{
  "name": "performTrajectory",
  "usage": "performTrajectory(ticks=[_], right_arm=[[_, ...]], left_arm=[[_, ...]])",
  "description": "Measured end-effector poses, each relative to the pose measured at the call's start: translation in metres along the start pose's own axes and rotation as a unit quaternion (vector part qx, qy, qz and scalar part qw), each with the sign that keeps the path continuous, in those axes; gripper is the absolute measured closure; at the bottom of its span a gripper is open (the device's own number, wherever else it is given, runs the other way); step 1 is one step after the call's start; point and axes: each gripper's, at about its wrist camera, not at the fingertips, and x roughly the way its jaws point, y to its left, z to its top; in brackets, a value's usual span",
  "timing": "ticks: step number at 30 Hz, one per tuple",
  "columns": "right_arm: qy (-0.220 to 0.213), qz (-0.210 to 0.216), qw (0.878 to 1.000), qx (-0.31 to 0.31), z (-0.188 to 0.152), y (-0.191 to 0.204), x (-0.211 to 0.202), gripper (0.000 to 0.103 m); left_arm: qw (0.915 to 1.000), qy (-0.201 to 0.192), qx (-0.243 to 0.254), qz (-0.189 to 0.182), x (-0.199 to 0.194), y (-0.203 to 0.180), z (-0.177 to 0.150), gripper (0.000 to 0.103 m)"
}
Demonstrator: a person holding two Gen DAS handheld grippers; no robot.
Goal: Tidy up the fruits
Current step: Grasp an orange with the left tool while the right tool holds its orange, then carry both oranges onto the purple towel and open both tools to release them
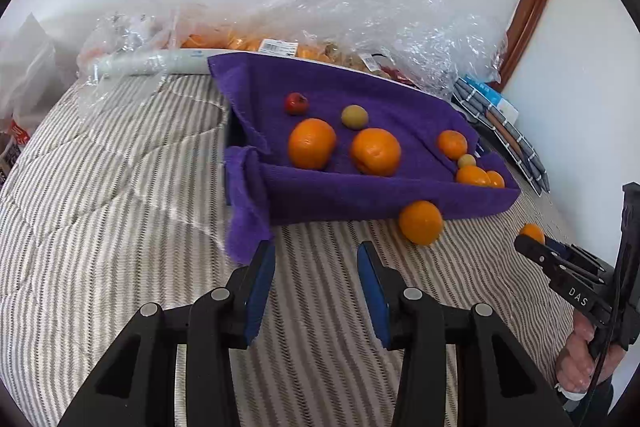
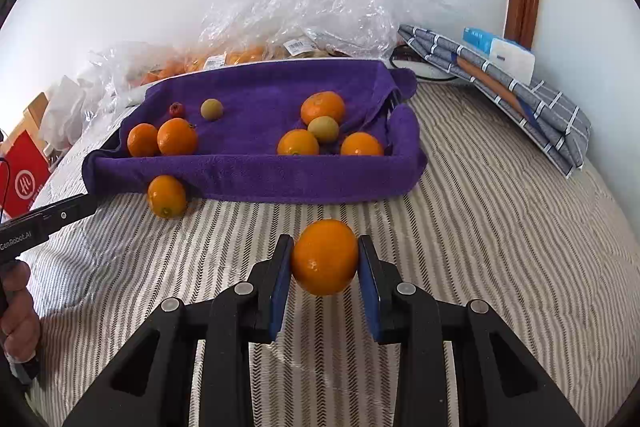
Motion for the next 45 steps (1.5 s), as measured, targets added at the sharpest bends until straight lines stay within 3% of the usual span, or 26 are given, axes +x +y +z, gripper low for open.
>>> performTrajectory(ticks=[4, 10, 21, 24, 26, 27, 33, 45], right_arm=[[-0.004, -0.001, 1.0, -0.006, 0.002, -0.007, -0.004, 0.071], [-0.011, -0.003, 1.0, -0.001, 0.001, -0.022, -0.014, 0.071], [-0.009, -0.006, 1.0, 0.0, -0.003, -0.035, -0.012, 0.071], [-0.006, -0.005, 1.0, 0.001, -0.003, -0.036, -0.008, 0.071], [-0.004, -0.006, 1.0, 0.001, -0.002, -0.036, -0.005, 0.071], [-0.003, -0.006, 1.0, 0.001, -0.002, -0.036, -0.004, 0.071], [-0.004, -0.007, 1.0, 0.0, 0.0, -0.032, -0.004, 0.071], [-0.01, -0.001, 1.0, 0.003, 0.012, -0.022, -0.016, 0.071]], left_arm=[[0.9996, 0.015, 0.01, -0.021, 0.008, -0.02, 0.001, 0.059], [0.9987, 0.016, 0.041, -0.025, 0.016, -0.054, 0.007, 0.049], [0.9976, 0.051, 0.046, 0.001, 0.051, -0.075, 0.011, 0.048], [0.9982, 0.048, 0.037, -0.003, 0.054, -0.077, 0.014, 0.05], [0.9979, 0.053, 0.037, 0.0, 0.057, -0.078, 0.014, 0.068], [0.9978, 0.052, 0.04, 0.003, 0.058, -0.079, 0.015, 0.07], [0.9981, 0.05, 0.031, -0.016, 0.051, -0.071, 0.014, 0.071], [0.9997, 0.02, 0.001, -0.015, 0.015, -0.045, 0.017, 0.071]])
